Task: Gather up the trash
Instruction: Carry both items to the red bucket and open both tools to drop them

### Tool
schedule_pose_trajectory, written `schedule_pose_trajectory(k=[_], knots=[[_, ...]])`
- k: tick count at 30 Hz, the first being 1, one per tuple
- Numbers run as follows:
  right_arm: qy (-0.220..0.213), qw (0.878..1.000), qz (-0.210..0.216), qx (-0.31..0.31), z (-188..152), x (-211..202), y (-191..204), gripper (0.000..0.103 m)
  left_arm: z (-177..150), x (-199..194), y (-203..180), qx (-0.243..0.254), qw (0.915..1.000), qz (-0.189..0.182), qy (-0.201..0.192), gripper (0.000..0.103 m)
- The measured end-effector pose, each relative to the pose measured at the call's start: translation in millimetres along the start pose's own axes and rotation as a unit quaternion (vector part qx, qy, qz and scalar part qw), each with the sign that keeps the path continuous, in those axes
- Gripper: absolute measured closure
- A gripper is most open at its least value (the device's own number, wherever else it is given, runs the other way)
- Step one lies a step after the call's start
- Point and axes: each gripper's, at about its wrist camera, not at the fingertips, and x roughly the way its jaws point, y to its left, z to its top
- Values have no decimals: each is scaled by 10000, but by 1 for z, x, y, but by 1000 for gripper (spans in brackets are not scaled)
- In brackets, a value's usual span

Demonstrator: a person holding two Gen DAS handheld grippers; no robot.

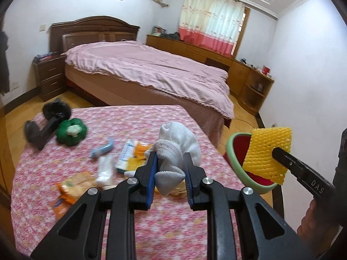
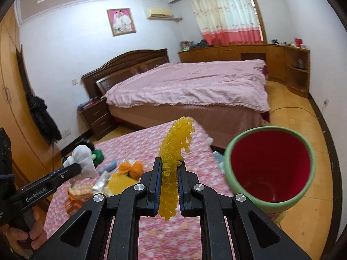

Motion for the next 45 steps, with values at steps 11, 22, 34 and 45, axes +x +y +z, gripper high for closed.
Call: schedule_pose_trajectory(k=[11,22,34,45], knots=[[-11,9975,-498,509,2,0,-77,90,2,59,-77,556,9967,-447,379,80],[276,9904,-854,1051,-10,25,-150,90,-5,134,-143,948,9892,-801,782,80],[604,9821,-1096,1406,-26,52,-199,87,-20,194,-192,1346,9781,-980,1253,73],[833,9801,-993,1505,-23,66,-218,68,-19,202,-196,1437,9783,-831,1236,54]])
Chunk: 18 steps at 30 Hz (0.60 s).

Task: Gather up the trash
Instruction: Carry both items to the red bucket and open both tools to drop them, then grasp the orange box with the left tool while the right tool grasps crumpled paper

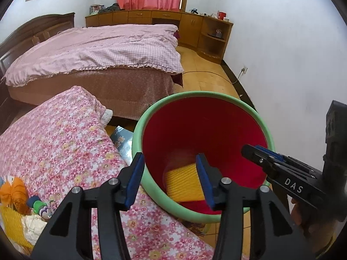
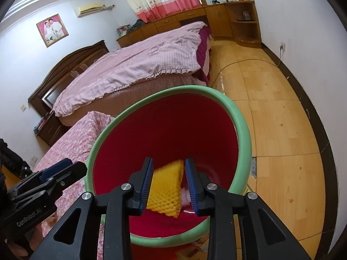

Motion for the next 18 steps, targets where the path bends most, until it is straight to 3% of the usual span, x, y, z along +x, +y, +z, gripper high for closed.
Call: schedule_pose_trajectory(k=[9,18], knots=[[163,9998,87,-11,-11,-4,4,55,-11,-25,17,-430,9990,123,-83,54],[223,9995,190,105,-22,-21,18,52,-31,-65,47,-805,9960,354,-162,54]])
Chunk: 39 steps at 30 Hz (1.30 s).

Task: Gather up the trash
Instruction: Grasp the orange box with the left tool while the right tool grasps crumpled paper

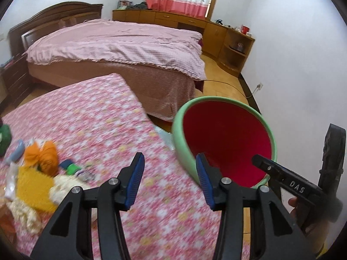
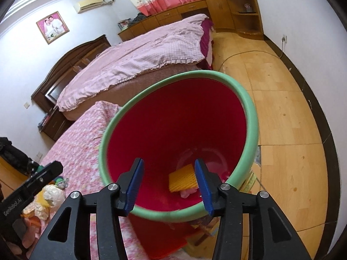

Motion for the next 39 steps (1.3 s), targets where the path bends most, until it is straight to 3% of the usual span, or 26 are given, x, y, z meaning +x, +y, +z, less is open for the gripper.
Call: schedule_pose_trajectory(k=[3,17,24,28,31,33,39], knots=[[56,9999,137,-12,-6,-3,13,46,-8,-15,18,-153,9998,128,-35,54],[108,9979,463,-443,-37,-20,77,39,-44,-88,102,-753,9924,908,-360,53],[239,9961,472,-707,-54,-20,100,37,-65,-122,146,-1111,9833,1347,-517,48],[303,9951,485,-802,-62,-20,113,37,-79,-134,167,-1317,9768,1606,-521,37],[329,9945,448,-886,-68,-22,122,36,-88,-139,179,-1385,9732,1770,-492,36],[349,9943,436,-905,-71,-21,127,26,-94,-140,188,-1495,9701,1864,-435,36],[413,9933,479,-963,-78,-17,139,26,-111,-141,214,-1873,9586,2129,-277,36]])
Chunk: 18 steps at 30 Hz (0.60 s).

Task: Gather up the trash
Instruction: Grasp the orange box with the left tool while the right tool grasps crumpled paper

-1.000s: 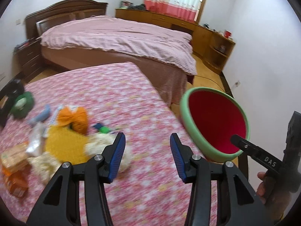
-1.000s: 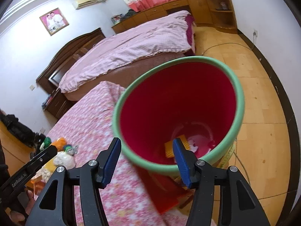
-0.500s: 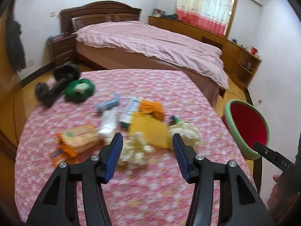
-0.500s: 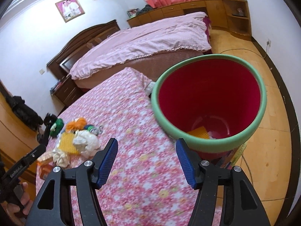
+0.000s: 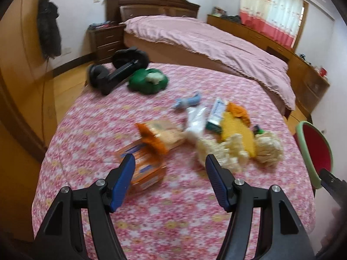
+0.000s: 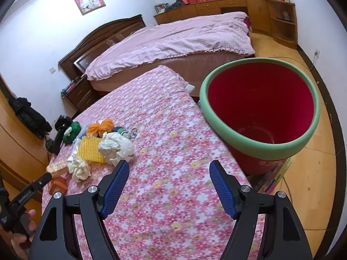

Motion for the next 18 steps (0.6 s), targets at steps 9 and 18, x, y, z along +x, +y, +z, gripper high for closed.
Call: schedule_pose_trajectory(k=[9,18], knots=[[-57,9999,86,-134,-1,17,18,24,-7,22,16,-280,9992,259,95,36],[95,9969,760,168,5,54,29,0,-9,39,24,-338,9990,308,29,38]])
